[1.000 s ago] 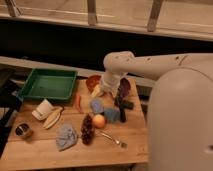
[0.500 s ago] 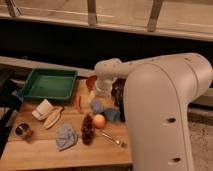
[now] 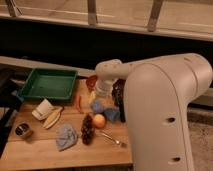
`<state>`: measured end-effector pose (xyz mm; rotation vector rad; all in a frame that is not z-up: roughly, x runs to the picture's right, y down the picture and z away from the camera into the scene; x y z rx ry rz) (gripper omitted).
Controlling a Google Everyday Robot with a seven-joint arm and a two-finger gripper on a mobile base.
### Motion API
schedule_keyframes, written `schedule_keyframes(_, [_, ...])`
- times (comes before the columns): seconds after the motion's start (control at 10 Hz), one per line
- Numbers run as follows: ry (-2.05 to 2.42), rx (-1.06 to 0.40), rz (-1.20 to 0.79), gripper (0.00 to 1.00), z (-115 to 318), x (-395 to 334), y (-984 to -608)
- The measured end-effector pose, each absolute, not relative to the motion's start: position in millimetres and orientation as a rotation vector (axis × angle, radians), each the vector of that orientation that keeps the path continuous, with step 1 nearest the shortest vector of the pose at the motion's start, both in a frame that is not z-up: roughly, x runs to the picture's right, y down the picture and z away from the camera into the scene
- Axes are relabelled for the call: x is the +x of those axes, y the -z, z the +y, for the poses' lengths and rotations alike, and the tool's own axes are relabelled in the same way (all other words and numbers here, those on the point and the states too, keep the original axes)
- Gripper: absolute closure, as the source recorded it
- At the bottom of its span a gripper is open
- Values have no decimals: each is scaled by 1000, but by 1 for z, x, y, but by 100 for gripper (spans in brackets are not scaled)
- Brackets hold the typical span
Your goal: Place sponge in red bowl
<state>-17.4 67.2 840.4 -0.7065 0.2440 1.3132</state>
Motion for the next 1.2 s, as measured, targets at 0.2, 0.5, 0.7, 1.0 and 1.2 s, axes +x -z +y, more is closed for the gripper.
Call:
schedule_keyframes(0.2, [-1302,-716,231,26,70,-24,-845])
schedule_keyframes(0.5, [-1270,-725,202,26,75,-56,-868])
schedule_keyframes(0.7, [-1265,-724,194,26,85,-58,-875])
schedule_keyframes(1.0, [-1259,-678,214,26,101,-63,-886])
schedule_keyframes(1.2, [-1251,-631,234,26,102,-60,-891])
